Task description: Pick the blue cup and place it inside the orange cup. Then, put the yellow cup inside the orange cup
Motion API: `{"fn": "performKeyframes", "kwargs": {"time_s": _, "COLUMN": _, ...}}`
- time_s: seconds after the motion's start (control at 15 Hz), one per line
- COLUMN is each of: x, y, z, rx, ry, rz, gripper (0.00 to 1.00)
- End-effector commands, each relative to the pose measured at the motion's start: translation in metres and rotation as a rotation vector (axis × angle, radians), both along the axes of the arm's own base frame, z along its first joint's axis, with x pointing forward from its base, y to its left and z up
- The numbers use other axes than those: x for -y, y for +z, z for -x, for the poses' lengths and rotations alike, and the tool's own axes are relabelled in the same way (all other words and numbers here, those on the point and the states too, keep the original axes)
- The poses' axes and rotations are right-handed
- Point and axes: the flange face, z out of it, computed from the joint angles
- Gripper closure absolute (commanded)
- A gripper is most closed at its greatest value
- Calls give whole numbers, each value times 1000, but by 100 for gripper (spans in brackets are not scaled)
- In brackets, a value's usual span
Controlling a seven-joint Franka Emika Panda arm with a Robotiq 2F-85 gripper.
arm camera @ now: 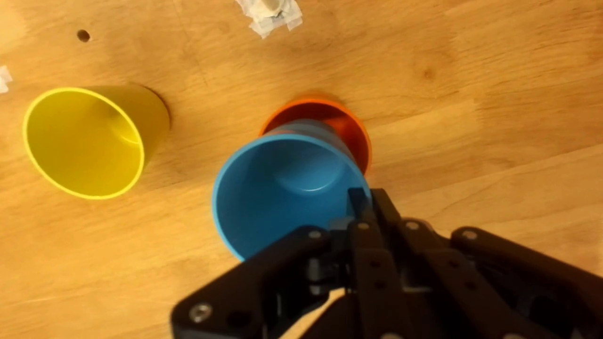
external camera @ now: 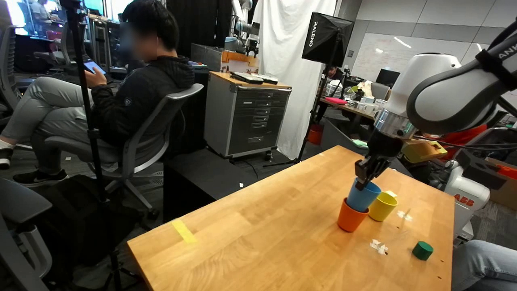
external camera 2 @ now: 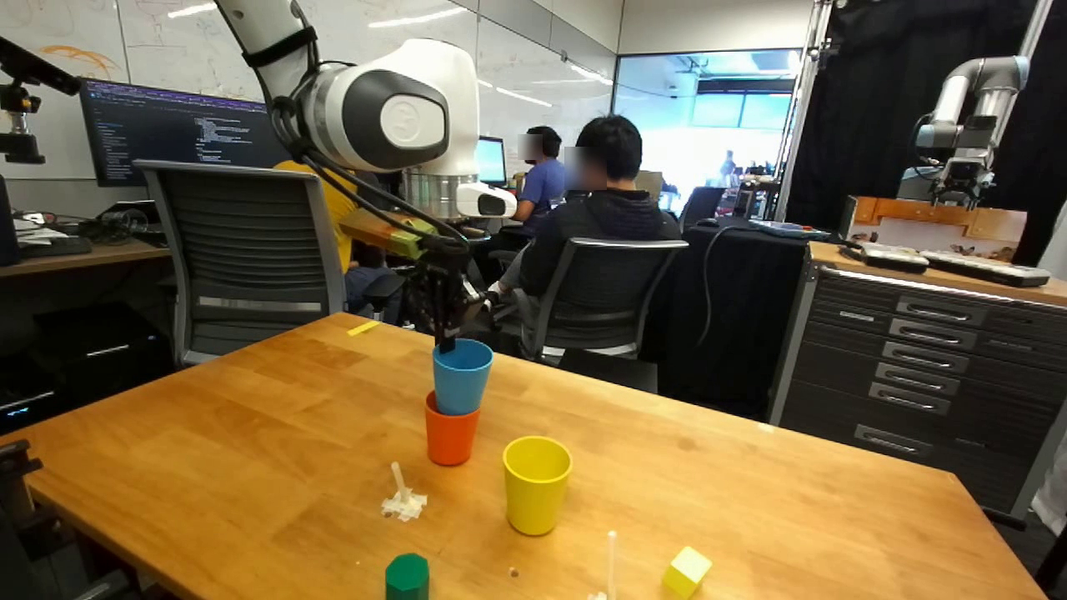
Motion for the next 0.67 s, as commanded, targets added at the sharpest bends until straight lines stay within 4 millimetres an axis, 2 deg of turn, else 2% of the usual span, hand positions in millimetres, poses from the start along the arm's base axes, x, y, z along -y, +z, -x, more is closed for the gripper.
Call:
{"fn": "performKeyframes", "kwargs": {"time_s": 0.0, "x": 1, "y": -4, "z": -9, "rx": 10, "ry": 14, "rz": -19, "gripper": 94}}
{"fn": "performKeyframes", "kwargs": {"time_s": 0.6, "x": -2, "y": -38, "z": -15, "rx": -36, "ry": 36, "rz": -33, "gripper": 94}}
